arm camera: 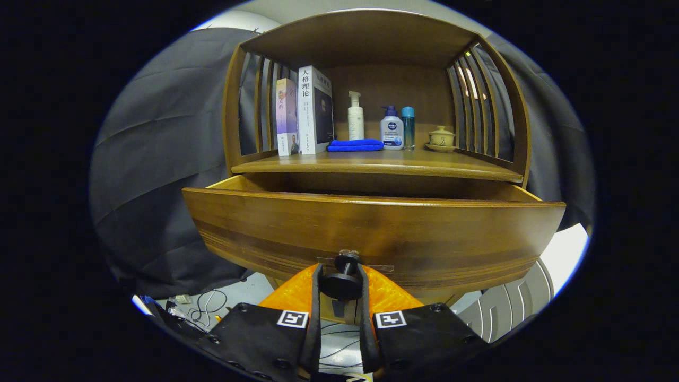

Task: Pull open the drawer, take out the items inside it, and place them on the countertop above the cabinet.

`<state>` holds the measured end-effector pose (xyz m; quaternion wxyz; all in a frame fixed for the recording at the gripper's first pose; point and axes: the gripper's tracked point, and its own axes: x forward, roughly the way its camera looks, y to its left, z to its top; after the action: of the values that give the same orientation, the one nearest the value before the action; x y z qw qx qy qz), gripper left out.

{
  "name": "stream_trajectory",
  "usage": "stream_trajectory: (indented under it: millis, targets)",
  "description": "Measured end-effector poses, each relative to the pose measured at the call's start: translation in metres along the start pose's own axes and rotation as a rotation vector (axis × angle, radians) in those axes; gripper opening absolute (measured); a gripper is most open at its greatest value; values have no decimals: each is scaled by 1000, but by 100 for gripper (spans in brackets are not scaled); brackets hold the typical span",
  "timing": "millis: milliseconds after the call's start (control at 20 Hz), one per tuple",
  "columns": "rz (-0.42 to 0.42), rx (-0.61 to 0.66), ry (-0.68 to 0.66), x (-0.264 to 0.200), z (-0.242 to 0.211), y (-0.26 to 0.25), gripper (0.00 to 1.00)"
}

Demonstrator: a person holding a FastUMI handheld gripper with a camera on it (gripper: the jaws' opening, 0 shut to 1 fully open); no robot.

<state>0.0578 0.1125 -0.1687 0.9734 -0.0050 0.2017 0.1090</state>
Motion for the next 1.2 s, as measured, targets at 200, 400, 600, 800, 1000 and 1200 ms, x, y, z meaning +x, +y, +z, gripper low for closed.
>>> stream_trajectory:
  millis: [200, 400, 600, 800, 1000, 1200]
  targets:
    - [12, -3, -1, -13, -6, 4, 32]
    - [29, -18, 17, -26, -19, 8, 32]
    - [36, -43, -6, -41, -25, 11, 32]
    - [52, -50, -53, -44, -21, 11, 47]
    - [63, -96, -177, -63, 17, 12, 76]
    - [111, -76, -246, -78, 49, 20, 99]
